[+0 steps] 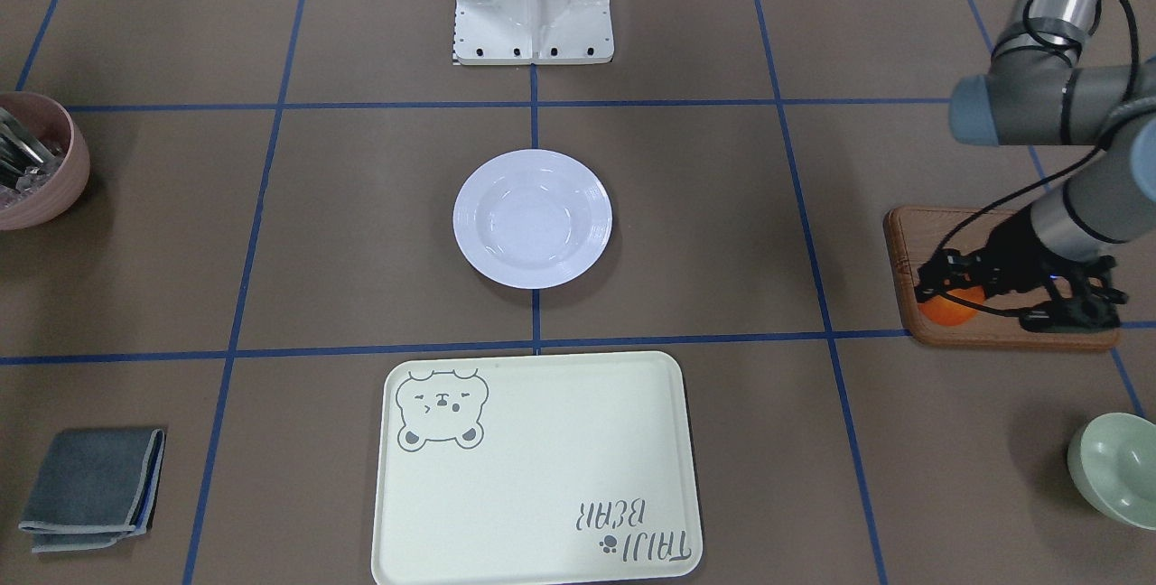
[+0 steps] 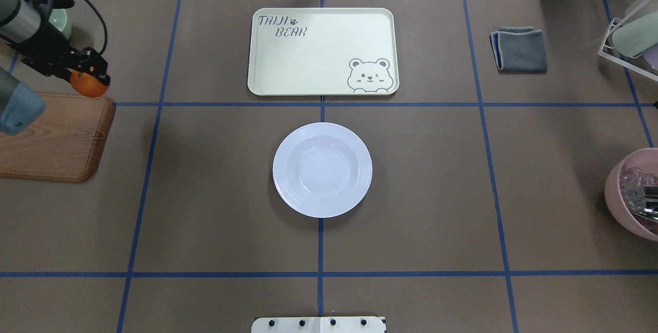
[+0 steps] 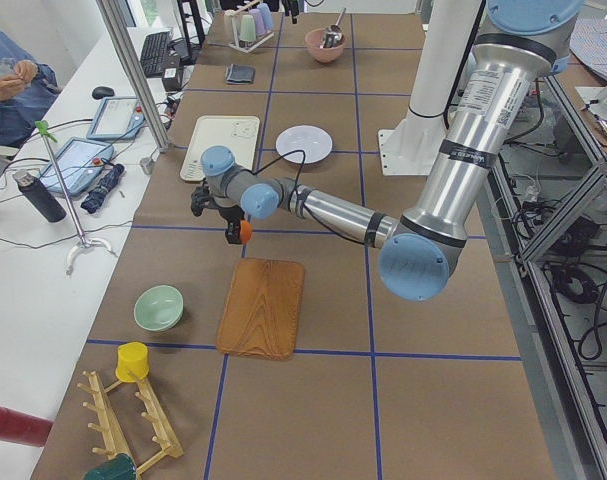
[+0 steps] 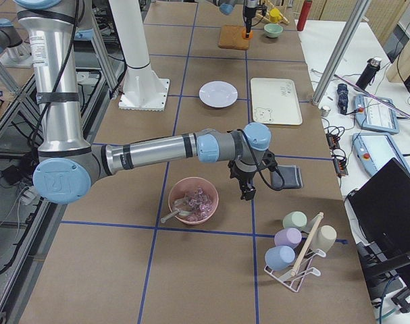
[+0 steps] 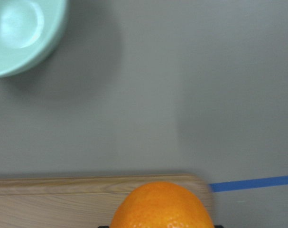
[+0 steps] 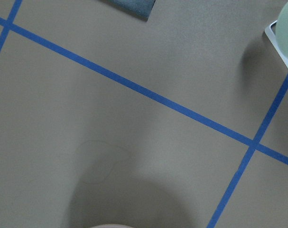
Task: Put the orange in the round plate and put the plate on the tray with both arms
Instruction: 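Carry the orange with the left gripper over the white plate and lower it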
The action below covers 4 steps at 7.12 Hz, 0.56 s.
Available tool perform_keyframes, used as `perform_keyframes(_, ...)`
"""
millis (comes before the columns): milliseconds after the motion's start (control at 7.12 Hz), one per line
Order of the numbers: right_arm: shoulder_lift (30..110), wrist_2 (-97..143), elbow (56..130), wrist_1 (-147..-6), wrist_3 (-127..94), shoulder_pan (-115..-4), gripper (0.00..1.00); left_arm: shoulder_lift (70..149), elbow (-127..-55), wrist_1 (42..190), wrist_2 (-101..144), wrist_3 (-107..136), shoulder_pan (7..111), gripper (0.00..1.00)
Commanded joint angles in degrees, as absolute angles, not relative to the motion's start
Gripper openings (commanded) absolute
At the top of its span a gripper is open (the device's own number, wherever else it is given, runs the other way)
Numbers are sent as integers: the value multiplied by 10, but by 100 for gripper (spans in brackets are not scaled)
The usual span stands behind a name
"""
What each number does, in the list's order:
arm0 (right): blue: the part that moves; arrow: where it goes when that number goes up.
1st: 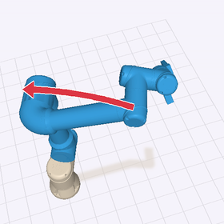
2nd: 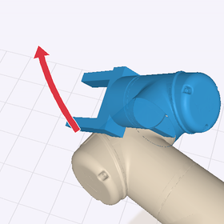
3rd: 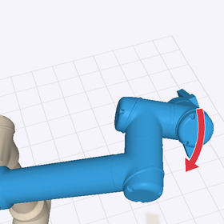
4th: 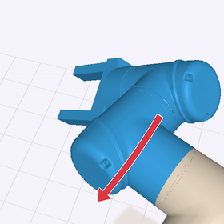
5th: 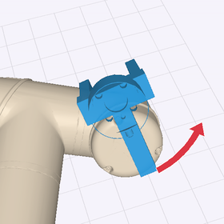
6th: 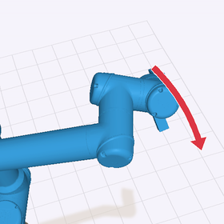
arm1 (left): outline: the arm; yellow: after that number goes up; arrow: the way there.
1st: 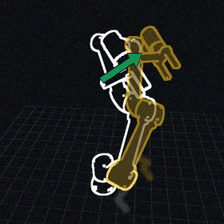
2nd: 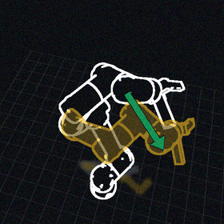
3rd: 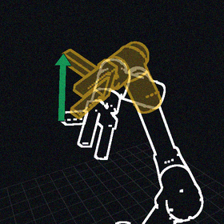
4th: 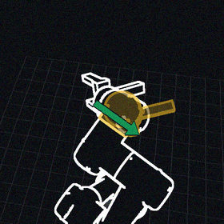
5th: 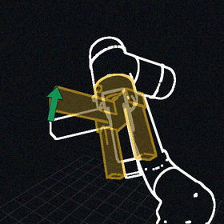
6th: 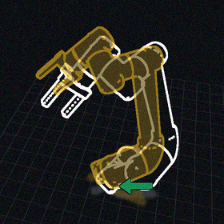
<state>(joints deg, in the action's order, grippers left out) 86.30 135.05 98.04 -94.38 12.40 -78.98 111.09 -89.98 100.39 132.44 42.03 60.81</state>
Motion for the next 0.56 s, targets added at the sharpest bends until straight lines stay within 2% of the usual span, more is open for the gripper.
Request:
perform_keyframes(0,859,1351,967,-907,91,-777,100,1212,-978,880,1270,601,507,0)
perform_keyframes(140,859,1353,942,-866,82,-767,100,1270,-978,828,1229,655,461,0)
perform_keyframes(421,858,1353,933,-815,24,-737,100,1323,-967,822,1183,717,380,0)
